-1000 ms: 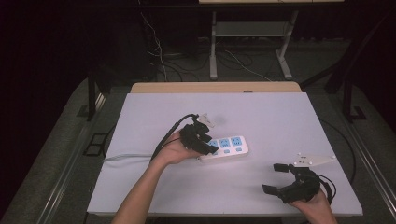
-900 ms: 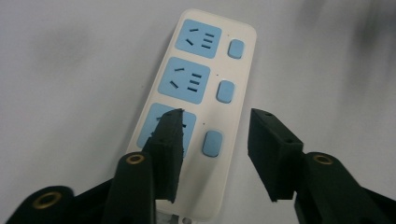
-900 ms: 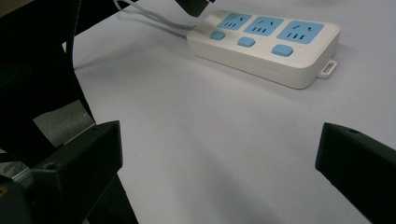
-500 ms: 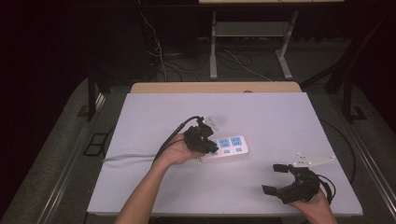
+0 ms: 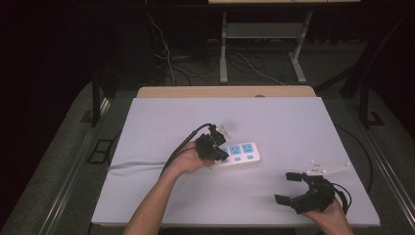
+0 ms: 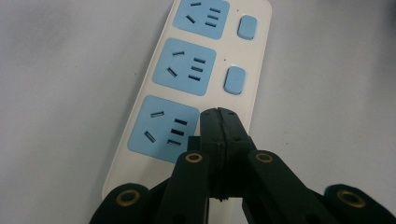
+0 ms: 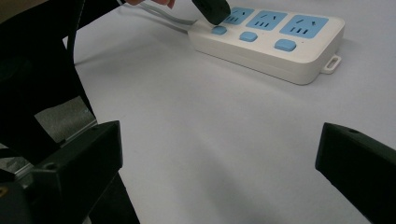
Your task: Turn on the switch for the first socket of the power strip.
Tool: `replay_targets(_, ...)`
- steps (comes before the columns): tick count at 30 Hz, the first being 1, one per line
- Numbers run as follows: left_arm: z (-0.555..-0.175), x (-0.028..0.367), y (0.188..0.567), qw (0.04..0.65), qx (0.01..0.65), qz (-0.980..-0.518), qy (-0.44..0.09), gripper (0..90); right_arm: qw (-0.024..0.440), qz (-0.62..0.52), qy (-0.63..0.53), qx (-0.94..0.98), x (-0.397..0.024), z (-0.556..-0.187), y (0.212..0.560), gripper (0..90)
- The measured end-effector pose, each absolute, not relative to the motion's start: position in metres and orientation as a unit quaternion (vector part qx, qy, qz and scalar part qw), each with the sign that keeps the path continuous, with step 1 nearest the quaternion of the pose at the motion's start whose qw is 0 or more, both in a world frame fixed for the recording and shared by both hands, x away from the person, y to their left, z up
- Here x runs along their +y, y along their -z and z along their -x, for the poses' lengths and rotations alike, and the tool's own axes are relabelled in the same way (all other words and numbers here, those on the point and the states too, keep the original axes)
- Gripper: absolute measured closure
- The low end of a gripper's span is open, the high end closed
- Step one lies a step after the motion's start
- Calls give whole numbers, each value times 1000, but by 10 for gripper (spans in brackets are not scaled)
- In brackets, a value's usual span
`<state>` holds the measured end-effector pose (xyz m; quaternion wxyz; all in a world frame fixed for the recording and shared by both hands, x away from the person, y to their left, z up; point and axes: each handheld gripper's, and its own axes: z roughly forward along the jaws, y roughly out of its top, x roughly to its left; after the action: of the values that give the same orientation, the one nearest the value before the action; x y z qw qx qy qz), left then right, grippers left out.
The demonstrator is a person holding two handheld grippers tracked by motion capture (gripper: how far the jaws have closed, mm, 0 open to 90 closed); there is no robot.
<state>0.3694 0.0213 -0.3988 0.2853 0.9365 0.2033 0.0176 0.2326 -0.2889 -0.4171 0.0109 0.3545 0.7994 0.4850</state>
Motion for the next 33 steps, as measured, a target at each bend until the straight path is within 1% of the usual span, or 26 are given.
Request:
replay_targets(13,-371,23,404,305,216,-927,-2,890,11,-356,-483,800,-290,-234,418,3)
replay_targets(25,-371,23,406,305,221,-926,4,894,12,-356,-482,801,-290,-233,417,3)
replay_targets(33,-374,25,408,309,229,-923,18,897,12,-356,-481,801,-291,-233,417,3)
